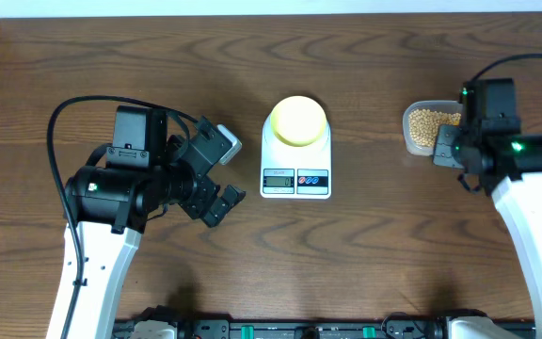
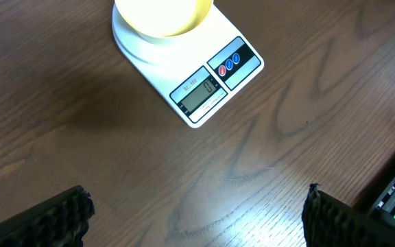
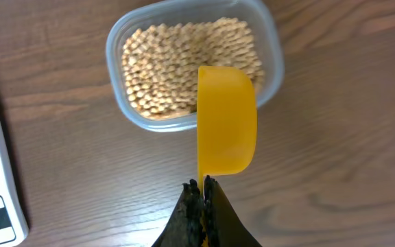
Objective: Scoop item into bowl and weigh 50g on scale
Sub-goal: 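Dip the scoop into the soybeans with the right gripper and scoop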
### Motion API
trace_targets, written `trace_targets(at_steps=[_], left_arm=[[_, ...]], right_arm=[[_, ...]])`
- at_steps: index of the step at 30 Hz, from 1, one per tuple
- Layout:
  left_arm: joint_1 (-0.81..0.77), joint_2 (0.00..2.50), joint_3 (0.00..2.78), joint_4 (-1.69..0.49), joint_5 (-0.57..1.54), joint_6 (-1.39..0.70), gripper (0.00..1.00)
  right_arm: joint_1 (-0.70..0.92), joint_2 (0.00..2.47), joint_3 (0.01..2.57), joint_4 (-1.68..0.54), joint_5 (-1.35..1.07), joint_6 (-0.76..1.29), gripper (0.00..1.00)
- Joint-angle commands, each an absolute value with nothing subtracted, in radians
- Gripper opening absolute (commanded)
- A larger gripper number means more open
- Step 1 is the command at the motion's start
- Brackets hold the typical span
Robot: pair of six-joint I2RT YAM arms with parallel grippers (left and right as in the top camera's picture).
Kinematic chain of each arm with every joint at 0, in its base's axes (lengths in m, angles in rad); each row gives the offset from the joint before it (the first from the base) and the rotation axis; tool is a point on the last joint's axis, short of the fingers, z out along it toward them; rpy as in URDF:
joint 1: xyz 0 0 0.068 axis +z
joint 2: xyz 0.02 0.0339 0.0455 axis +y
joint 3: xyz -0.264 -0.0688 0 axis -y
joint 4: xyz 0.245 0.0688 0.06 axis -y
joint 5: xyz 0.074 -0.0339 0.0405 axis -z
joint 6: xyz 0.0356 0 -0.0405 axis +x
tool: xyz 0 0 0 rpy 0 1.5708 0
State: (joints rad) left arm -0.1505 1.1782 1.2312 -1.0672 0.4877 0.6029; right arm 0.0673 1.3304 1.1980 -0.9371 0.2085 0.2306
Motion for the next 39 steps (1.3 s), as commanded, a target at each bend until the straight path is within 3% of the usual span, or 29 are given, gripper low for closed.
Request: trace_targets(at_steps=[1,20,39], left_arm=[[-0.147,1.177,1.228,-1.069,0.482,0.609,1.0],[-0.147,1.177,1.228,-1.069,0.482,0.609,1.0],[-0.147,1.177,1.228,-1.069,0.482,0.609,1.0]], right_arm=[[0.059,1.27,1.216,-0.959,0.335,0.219,0.01],[0.06,1.318,1.215,-0.889,0.346,0.136,0.01],[0.059,1.625,1.215,-0.717,0.33,0.096,0.01]])
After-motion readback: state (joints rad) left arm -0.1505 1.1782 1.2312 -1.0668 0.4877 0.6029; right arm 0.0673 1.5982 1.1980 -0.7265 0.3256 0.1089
